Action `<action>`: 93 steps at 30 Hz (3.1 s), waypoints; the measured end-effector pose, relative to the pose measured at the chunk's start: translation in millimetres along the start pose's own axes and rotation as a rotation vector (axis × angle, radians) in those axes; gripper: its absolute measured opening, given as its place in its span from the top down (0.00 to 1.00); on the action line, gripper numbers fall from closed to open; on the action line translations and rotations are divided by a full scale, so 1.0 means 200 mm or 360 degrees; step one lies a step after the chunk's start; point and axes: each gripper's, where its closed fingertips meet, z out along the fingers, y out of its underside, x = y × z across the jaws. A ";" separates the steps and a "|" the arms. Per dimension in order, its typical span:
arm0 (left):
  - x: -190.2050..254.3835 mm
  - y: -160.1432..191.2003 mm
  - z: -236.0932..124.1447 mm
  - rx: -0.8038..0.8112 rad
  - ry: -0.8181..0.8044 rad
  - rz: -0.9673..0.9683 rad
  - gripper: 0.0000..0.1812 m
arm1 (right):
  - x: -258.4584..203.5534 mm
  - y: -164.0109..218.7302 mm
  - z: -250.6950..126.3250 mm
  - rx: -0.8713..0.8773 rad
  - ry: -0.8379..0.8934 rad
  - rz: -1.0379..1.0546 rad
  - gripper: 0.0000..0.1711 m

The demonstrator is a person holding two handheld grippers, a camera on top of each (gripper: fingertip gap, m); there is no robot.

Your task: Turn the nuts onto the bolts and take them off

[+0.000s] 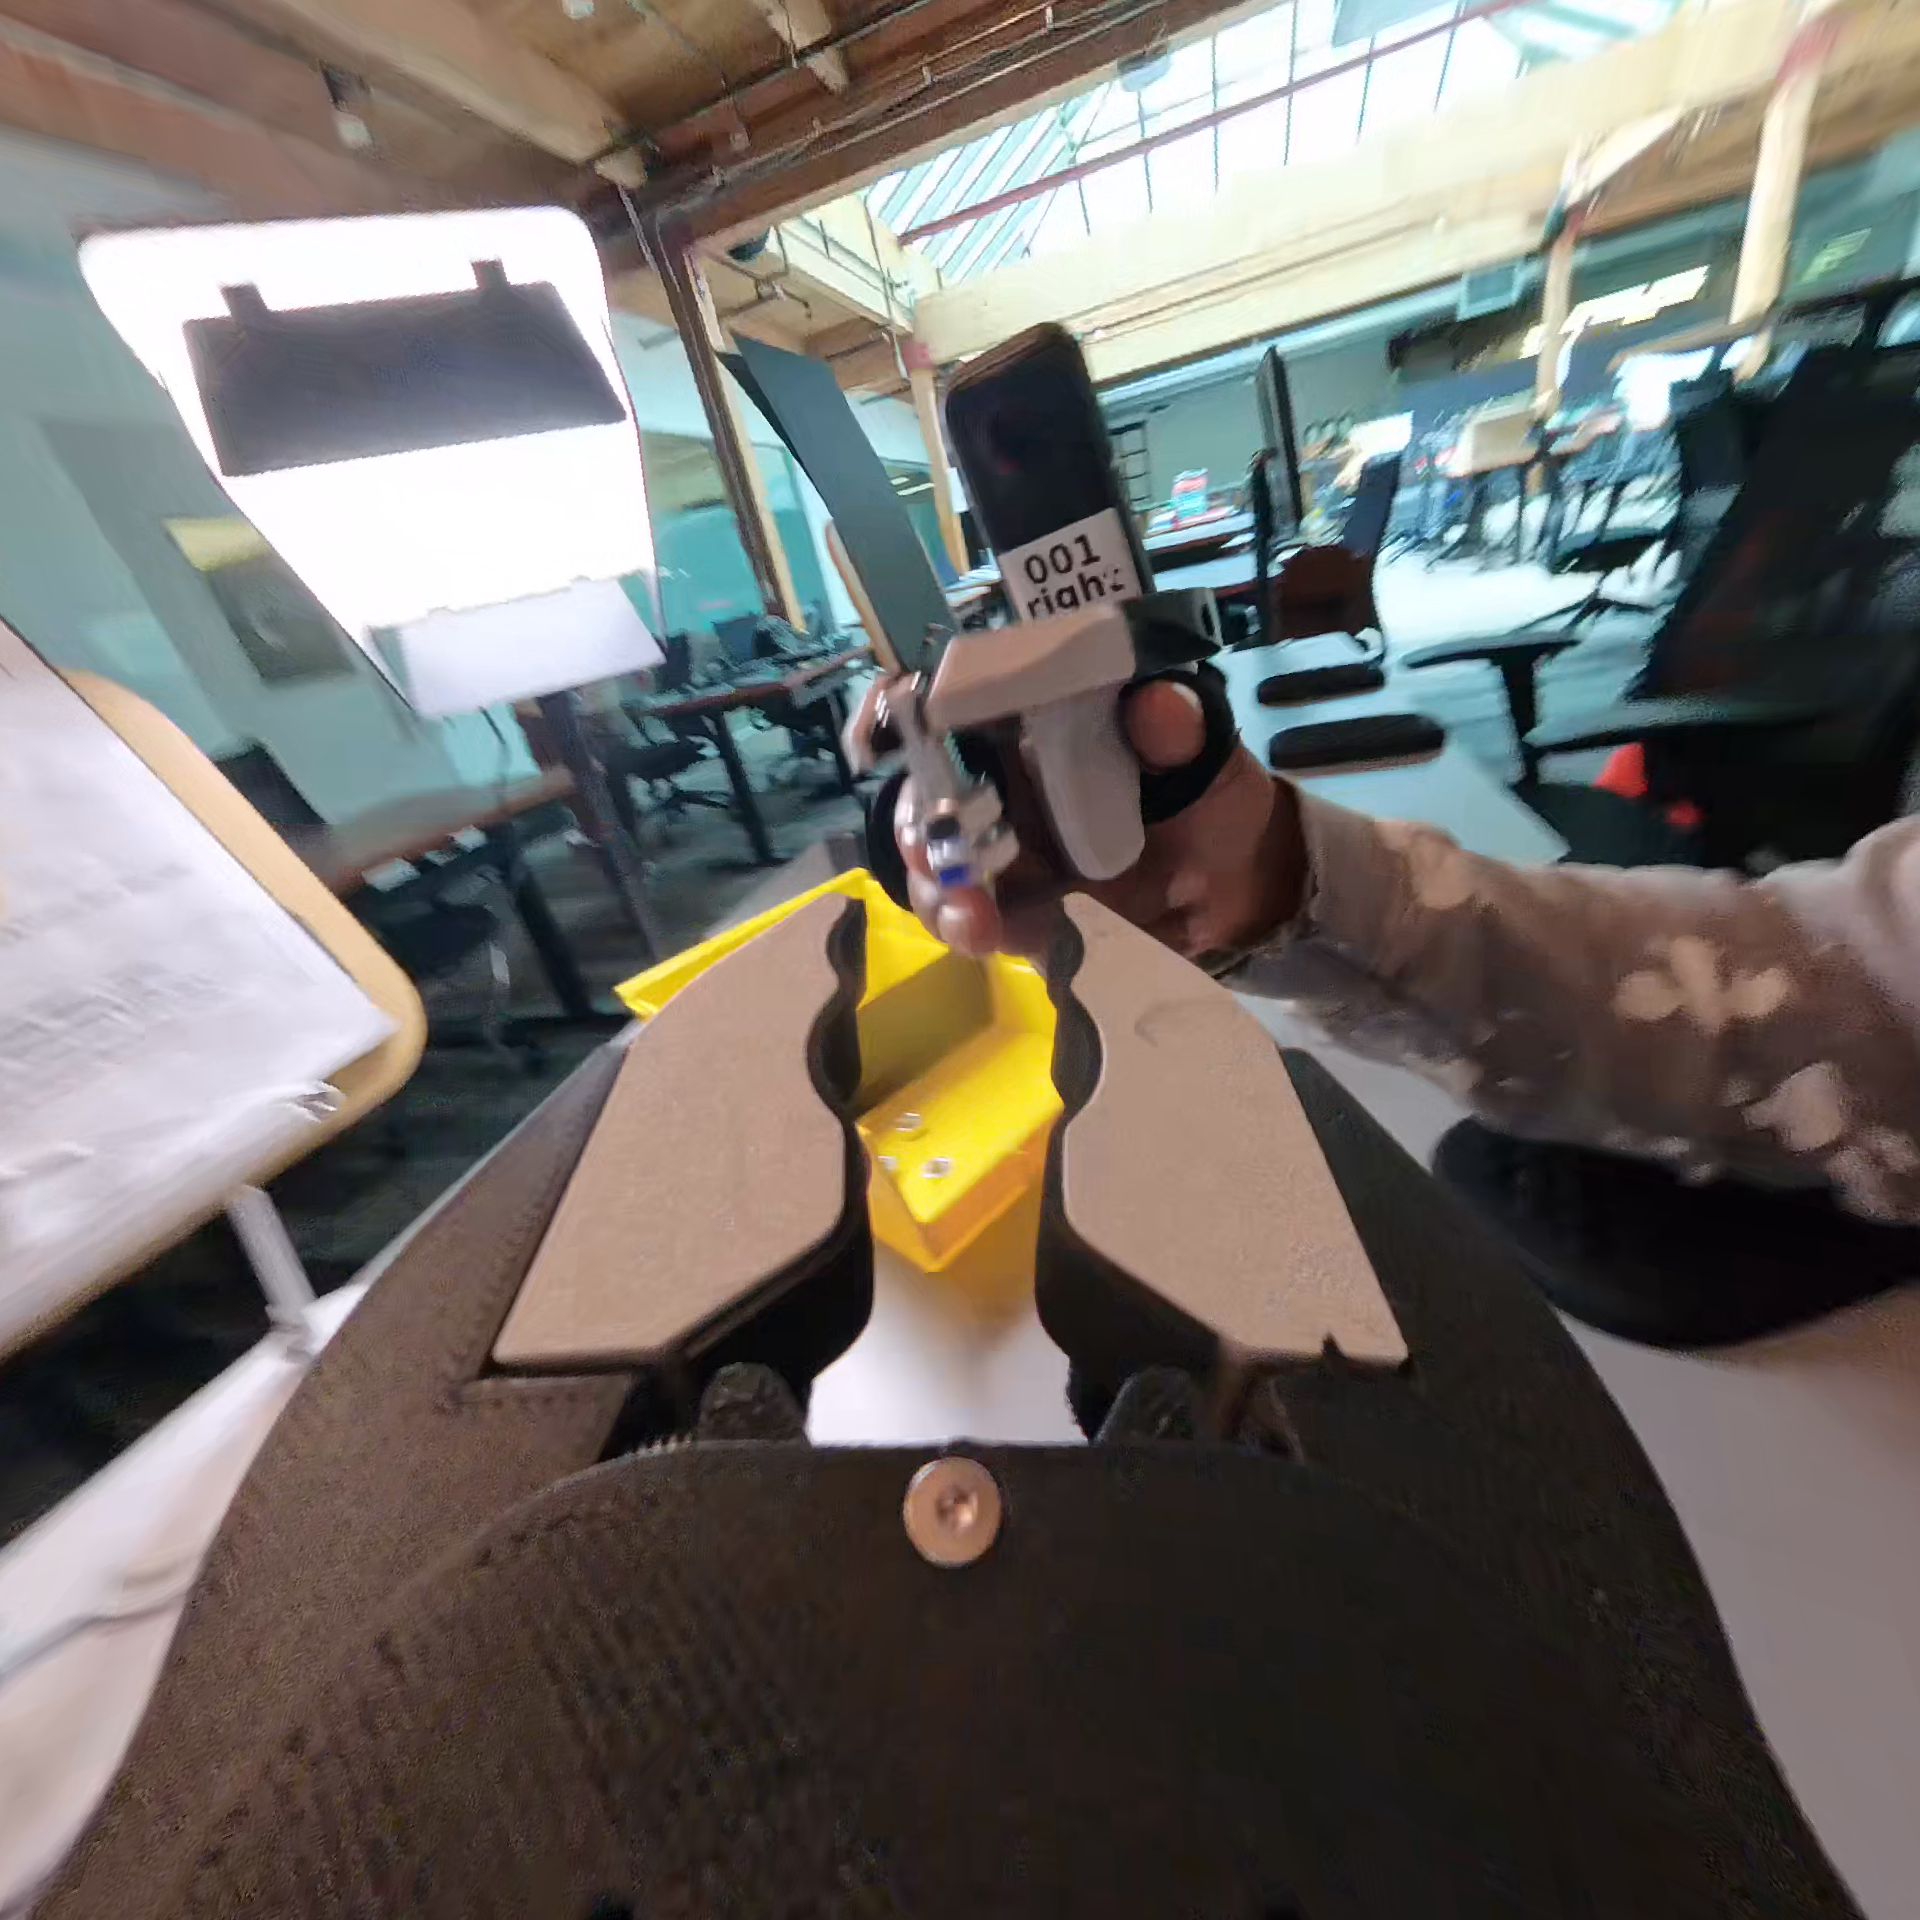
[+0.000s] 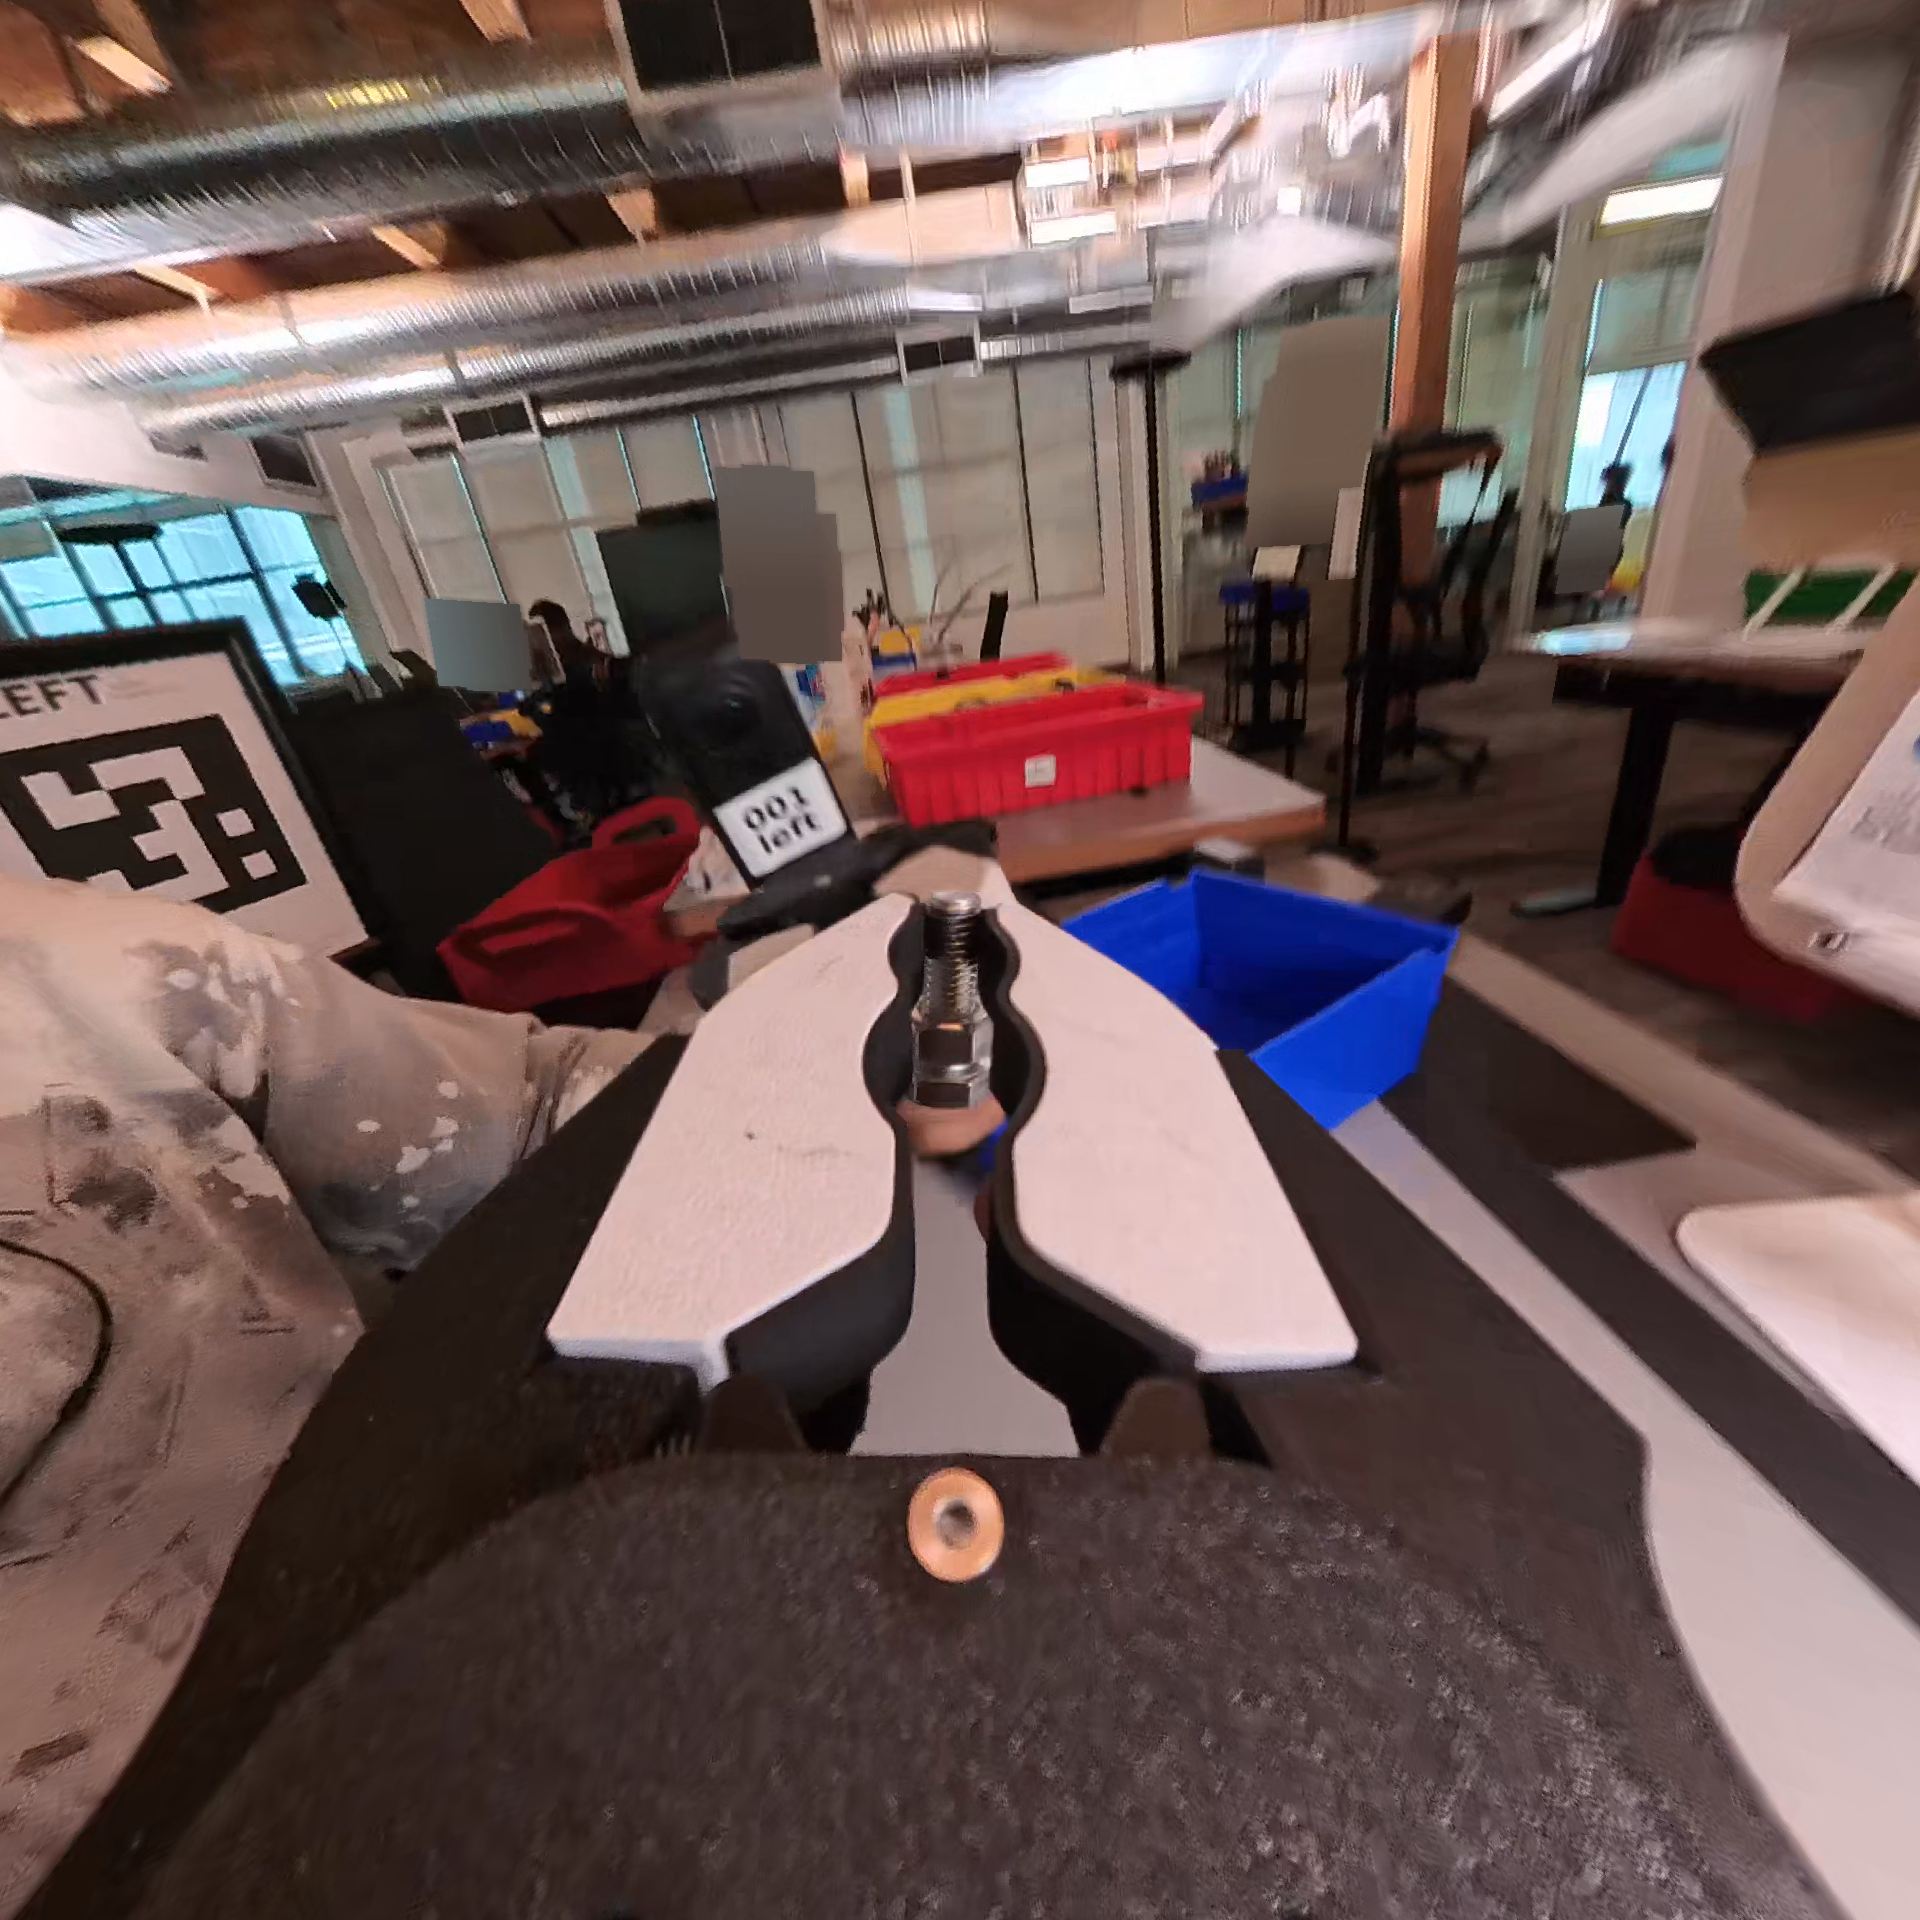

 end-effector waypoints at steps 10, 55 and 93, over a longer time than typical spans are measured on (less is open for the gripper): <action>0.06 -0.02 0.04 0.0174 0.0224 -0.0624 0.86 | -0.09 -0.03 0.03 0.0135 -0.0035 -0.0223 0.94; -0.03 -0.07 0.00 0.0159 -0.0263 -0.0234 0.90 | -0.02 0.03 0.08 -0.0024 0.0183 -0.0188 0.78; -0.09 -0.12 -0.06 0.0341 -0.0310 -0.0342 0.90 | 0.07 -0.07 0.03 0.0139 0.0442 -0.0093 0.83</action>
